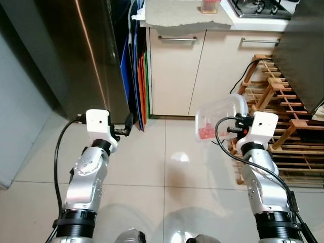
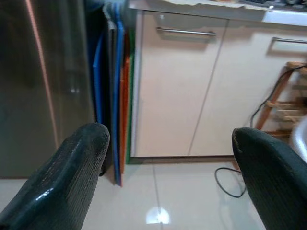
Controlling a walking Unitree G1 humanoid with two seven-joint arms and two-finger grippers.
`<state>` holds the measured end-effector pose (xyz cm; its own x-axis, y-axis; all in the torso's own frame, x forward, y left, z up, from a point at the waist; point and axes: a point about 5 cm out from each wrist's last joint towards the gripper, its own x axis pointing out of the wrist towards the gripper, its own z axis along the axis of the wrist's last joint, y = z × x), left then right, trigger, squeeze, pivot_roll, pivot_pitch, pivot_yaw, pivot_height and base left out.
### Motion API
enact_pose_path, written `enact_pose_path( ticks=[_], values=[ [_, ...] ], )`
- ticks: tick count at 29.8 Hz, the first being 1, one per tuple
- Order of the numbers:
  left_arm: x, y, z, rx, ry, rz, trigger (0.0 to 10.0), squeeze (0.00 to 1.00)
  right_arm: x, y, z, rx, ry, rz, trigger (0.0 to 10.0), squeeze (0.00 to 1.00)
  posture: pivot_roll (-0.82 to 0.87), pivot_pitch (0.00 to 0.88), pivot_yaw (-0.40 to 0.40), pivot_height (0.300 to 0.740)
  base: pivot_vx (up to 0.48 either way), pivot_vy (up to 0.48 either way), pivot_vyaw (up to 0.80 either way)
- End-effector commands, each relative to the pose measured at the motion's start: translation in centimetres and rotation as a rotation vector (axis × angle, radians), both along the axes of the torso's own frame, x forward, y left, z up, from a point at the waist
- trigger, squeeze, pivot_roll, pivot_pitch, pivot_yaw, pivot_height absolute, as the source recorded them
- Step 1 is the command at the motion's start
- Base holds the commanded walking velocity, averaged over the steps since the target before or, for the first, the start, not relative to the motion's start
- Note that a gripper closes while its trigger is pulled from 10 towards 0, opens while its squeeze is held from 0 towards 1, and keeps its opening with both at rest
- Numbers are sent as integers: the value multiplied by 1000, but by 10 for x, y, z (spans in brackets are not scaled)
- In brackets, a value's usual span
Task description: Restocking fridge
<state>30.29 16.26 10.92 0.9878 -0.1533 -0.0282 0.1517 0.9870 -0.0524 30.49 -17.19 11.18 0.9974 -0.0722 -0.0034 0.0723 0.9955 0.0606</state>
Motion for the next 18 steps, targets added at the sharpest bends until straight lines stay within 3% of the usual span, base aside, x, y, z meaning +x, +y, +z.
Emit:
enact_pose_path(
  ticks=[1, 15, 18],
  values=[
    [0, -5, 4, -2, -13, -14, 10000, 0, 3, -2, 6, -1, -21, 0, 0, 0, -27, 67, 5, 740, 0, -480, 0],
    [0, -15, 7, 1, -37, -65, 10000, 0, 3, 0, 2, -18, -14, 25, 0, 0, -34, 47, 8, 740, 0, -480, 0],
    [1, -16, 6, -27, -31, -62, 10000, 0, 5, 0, 4, -22, -19, 30, 0, 0, -33, 39, 6, 740, 0, 0, 0]
  ],
)
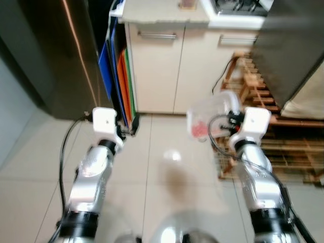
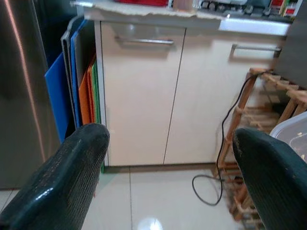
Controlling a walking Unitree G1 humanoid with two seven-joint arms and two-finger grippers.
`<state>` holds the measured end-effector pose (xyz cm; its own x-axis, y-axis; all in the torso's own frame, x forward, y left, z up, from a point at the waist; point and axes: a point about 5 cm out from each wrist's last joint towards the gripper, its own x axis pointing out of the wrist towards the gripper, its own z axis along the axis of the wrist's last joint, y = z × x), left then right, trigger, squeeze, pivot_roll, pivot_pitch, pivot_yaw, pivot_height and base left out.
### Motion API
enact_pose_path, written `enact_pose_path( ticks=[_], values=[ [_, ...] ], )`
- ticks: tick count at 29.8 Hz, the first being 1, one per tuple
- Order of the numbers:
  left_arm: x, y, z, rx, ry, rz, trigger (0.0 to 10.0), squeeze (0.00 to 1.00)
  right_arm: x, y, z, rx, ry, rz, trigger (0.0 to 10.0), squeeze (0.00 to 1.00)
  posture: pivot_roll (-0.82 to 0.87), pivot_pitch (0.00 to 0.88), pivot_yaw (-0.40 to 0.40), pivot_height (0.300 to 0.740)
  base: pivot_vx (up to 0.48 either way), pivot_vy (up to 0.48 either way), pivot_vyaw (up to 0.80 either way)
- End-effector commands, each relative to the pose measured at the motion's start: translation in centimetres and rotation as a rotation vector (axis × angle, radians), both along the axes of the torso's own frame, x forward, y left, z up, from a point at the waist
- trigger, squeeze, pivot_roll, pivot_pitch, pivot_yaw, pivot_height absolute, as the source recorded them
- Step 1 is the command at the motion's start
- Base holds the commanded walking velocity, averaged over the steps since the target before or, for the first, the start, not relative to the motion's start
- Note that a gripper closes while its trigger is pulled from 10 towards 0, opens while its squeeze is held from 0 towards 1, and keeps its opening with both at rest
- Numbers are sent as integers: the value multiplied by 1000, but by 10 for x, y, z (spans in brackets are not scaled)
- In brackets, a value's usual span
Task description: Restocking fridge
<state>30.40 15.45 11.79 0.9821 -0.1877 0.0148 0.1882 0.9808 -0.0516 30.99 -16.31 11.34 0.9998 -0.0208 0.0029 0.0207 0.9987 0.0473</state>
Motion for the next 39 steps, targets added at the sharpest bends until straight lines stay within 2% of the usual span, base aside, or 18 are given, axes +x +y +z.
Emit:
enact_pose_path(
  ticks=[1, 10, 14, 19, 21, 25, 29, 37, 39],
  values=[
    [2, -7, -2, 2, 12, -16, 10000, 0, 1, -8, 3, -9, -17, -18, 0, 0, -33, 37, 5, 740, 0, 0, 0],
    [7, -9, 4, -8, -6, -44, 10000, 0, 3, -6, 7, -21, -41, -7, 0, 0, -32, 19, 9, 740, 0, 0, 0],
    [10, -8, 4, -22, 3, -34, 10000, 0, 3, -4, 5, -14, -43, -5, 0, 0, -31, 14, 20, 740, 0, 480, 0],
    [12, -9, 5, 1, -7, -46, 10000, 0, 4, -4, 6, -17, -54, -5, 0, 0, -41, 8, 31, 740, 0, 478, 0],
    [13, -9, 3, 29, -2, -43, 10000, 0, 3, -6, 6, -13, -55, -19, 0, 0, -50, 14, 33, 740, 0, 0, 0],
    [13, -13, 6, 25, -21, -62, 10000, 0, 1, -6, 7, -17, -61, -16, 0, 0, -52, 18, 34, 740, 0, 0, 0],
    [14, -9, 8, 30, -40, -31, 10000, 0, 3, -8, 5, -14, -61, -18, 0, 0, -44, 13, 29, 740, 442, 0, 0],
    [15, -6, 9, 19, -46, -25, 10000, 0, 13, -6, 18, -7, -110, -7, 0, 0, -30, 11, 22, 740, 454, 0, 0],
    [15, -2, 9, 59, -59, 18, 10000, 0, 14, -8, 18, -7, -111, -8, 0, 0, -26, 12, 20, 740, 459, 0, 0]
  ],
)
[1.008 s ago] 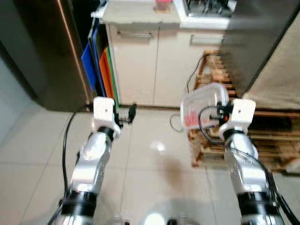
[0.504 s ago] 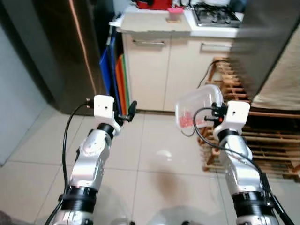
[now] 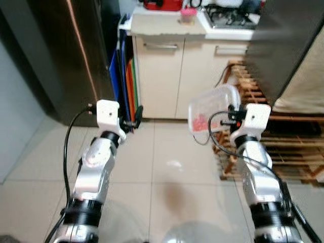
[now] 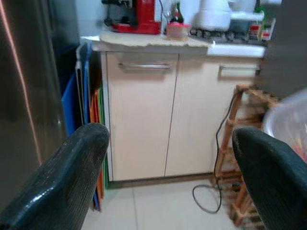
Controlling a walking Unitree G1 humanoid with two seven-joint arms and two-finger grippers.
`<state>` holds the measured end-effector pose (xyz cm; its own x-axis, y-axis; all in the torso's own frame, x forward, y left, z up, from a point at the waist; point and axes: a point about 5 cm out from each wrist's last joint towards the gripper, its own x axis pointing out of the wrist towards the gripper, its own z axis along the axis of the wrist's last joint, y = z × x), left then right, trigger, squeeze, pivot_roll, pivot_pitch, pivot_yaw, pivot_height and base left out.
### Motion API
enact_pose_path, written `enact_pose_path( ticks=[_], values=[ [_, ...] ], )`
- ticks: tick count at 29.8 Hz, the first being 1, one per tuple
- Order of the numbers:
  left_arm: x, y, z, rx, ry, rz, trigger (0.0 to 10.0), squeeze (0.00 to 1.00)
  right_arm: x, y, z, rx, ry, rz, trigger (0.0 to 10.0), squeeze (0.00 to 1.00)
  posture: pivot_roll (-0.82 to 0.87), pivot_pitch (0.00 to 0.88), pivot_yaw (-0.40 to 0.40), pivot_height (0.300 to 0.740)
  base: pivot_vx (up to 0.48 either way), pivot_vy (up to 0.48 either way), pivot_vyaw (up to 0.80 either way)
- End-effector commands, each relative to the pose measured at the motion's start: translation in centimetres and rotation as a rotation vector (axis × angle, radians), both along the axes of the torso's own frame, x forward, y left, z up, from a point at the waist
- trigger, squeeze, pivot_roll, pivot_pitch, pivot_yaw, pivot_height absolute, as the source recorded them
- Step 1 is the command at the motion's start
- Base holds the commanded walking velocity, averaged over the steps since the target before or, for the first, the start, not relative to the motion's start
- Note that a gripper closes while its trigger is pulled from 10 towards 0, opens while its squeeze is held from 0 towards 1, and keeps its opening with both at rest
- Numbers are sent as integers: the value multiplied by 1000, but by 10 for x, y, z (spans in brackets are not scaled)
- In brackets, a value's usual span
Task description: Restocking fridge
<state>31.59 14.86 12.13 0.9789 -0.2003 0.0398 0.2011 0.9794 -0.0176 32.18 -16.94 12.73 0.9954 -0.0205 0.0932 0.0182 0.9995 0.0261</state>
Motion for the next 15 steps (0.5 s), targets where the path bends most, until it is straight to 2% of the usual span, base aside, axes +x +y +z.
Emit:
enact_pose_path(
  ticks=[1, 7, 15],
  values=[
    [3, 4, 6, 30, -28, 30, 10000, 0, 3, -1, 5, 16, -21, -6, 0, 0, -26, 12, 20, 740, 465, 0, 0],
    [2, 6, 6, 16, -26, 39, 10000, 0, 2, 0, 3, 16, -18, -2, 0, 0, -24, 21, 18, 740, 472, 0, 0],
    [3, -1, 5, -3, -25, 11, 10000, 0, 6, 4, 4, 21, -24, 18, 0, 0, -29, 20, 22, 740, 480, 0, 0]
  ],
)
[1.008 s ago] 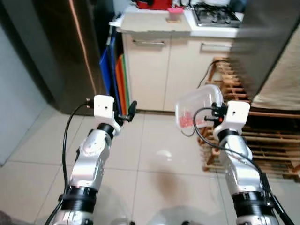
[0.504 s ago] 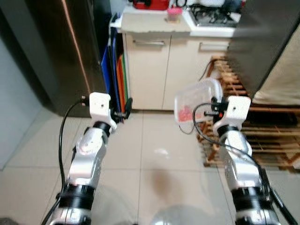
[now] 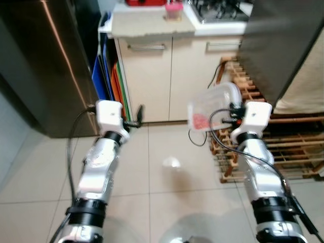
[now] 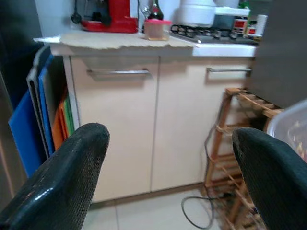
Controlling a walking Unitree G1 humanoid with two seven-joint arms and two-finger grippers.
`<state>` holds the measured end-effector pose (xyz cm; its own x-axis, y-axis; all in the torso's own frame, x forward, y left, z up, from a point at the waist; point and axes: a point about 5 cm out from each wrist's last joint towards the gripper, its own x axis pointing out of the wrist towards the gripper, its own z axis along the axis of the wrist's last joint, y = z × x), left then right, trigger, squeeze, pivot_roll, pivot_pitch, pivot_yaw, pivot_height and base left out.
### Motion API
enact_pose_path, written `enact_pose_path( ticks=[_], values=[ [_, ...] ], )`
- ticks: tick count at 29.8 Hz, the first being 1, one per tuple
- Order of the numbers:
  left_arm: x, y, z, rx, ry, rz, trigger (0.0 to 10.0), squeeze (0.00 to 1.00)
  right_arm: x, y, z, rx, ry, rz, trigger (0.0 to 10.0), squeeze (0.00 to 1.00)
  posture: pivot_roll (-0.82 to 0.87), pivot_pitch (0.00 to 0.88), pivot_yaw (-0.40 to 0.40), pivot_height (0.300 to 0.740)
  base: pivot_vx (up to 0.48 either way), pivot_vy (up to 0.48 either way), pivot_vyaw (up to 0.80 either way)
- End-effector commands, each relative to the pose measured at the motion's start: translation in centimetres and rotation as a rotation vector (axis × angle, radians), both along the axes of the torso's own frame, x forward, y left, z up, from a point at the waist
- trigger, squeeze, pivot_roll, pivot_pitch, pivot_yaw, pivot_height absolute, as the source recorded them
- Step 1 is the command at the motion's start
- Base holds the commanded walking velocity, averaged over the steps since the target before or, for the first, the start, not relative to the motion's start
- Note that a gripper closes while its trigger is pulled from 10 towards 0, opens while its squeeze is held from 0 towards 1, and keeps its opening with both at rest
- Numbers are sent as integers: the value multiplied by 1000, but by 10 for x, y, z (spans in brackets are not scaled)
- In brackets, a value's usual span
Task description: Restocking fridge
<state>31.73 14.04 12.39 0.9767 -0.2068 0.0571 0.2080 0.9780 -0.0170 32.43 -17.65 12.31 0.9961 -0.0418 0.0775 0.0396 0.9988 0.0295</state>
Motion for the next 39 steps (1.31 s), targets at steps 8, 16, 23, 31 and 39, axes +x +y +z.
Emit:
enact_pose_path(
  ticks=[8, 16, 23, 31, 39],
  values=[
    [5, 12, 6, -37, -12, 68, 10000, 0, 3, 10, 5, 13, -29, 40, 0, 0, -25, 25, 15, 740, 480, 0, 0],
    [4, 11, 4, -50, -7, 77, 10000, 0, 3, 14, 3, 10, -22, 65, 0, 0, -18, 20, 5, 740, 480, 0, 0],
    [3, 9, 0, -39, 5, 63, 10000, 0, 6, 13, 2, -1, -17, 78, 0, 0, -11, 4, 2, 740, 465, 0, 0],
    [5, 10, 2, -34, -3, 65, 10000, 0, 7, 17, 2, 0, -19, 90, 0, 0, -9, 1, 0, 740, 465, 0, 0],
    [4, 10, 2, -36, -6, 67, 10000, 0, 7, 24, 10, -14, -48, 142, 0, 0, -13, 2, -2, 740, 465, 0, 0]
  ],
)
